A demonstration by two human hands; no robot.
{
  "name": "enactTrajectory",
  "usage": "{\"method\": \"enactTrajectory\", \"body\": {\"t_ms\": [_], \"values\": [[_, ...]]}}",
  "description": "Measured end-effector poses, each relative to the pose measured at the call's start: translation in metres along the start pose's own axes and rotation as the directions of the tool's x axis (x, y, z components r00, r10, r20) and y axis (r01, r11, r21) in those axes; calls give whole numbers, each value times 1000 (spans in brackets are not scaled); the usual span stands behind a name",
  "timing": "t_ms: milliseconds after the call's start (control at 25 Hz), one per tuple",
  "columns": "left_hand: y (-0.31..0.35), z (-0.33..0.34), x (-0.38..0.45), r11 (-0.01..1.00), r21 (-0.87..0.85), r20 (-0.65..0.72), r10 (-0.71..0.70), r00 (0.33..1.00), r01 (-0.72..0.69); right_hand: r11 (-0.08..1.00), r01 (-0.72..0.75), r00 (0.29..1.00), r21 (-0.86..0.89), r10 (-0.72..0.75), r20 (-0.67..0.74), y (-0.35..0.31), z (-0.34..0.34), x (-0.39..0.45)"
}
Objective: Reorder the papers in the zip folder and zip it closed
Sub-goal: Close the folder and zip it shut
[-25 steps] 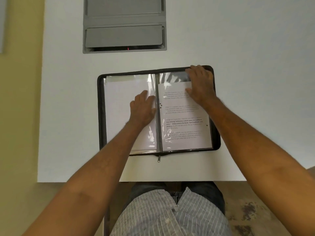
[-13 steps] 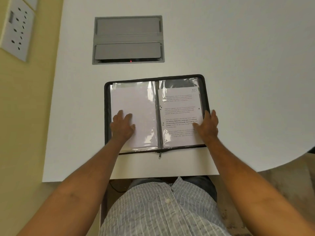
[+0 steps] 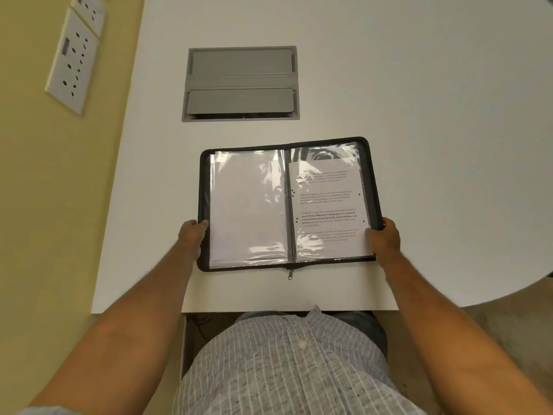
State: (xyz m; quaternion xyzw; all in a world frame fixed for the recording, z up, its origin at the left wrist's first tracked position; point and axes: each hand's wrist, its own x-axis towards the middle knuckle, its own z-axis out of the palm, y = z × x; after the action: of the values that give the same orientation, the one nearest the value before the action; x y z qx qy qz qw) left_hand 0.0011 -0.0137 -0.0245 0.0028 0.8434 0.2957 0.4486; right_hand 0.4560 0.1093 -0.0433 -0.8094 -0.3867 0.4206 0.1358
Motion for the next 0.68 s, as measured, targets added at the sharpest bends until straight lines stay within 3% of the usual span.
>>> {"method": "enactTrajectory", "body": {"t_ms": [280, 440, 680], "values": [[38, -8, -53, 950, 15, -178, 310, 934, -312, 976, 10, 999, 219, 2, -54, -17, -7, -31], [64, -10, -99, 912, 4, -119, 407, 905, -410, 971, 26, 999, 237, -14, -51, -23, -10, -54], [90, 15, -163, 833, -70, 97, 554, 827, -549, 966, 54, 997, 255, -66, 38, -35, -7, -90]]}}
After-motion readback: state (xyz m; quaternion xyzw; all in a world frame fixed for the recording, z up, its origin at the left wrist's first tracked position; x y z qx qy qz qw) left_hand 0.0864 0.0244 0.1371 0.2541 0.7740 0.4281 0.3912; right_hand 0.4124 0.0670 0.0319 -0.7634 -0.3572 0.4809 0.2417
